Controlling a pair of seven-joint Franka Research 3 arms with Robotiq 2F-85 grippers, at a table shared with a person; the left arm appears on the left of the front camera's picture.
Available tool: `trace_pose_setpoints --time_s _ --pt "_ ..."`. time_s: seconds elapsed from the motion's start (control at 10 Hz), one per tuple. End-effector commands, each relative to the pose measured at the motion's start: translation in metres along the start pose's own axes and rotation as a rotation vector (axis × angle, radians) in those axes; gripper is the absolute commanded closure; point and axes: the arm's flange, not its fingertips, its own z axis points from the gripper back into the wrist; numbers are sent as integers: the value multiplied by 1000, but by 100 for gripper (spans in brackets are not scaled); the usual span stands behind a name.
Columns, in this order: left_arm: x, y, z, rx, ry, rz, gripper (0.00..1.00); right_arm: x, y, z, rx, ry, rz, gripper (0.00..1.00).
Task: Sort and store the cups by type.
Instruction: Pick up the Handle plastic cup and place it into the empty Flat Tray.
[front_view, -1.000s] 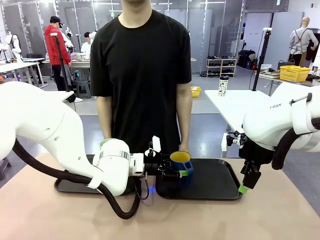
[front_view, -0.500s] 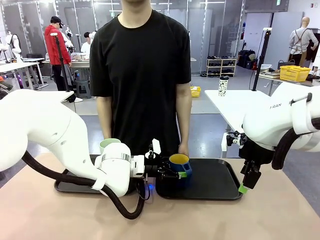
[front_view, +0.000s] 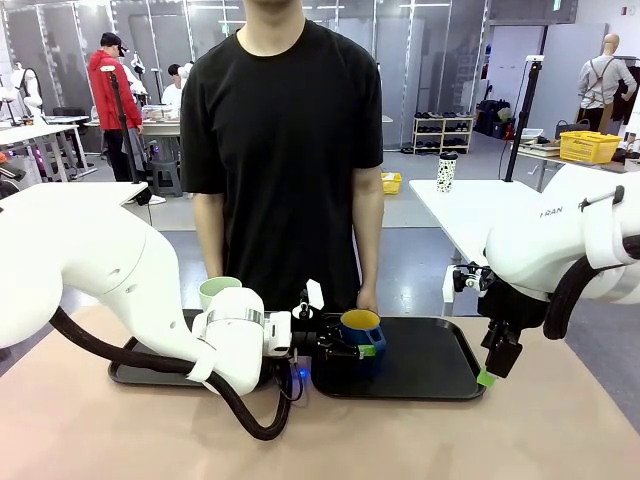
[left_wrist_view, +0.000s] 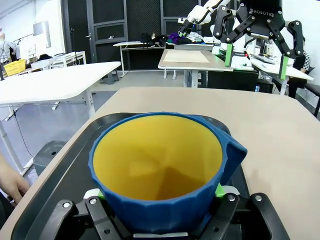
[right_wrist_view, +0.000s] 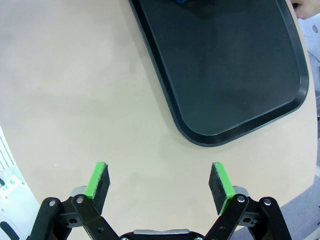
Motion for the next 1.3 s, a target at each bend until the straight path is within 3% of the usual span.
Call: trace_pose_setpoints --time_s 0.0,1.2 --pt "-5 1 -4 11 40 13 3 -2 -1 -1 -6 0 12 0" --pt "13 -37 25 98 129 -21 0 -2 -1 -1 -6 0 12 0"
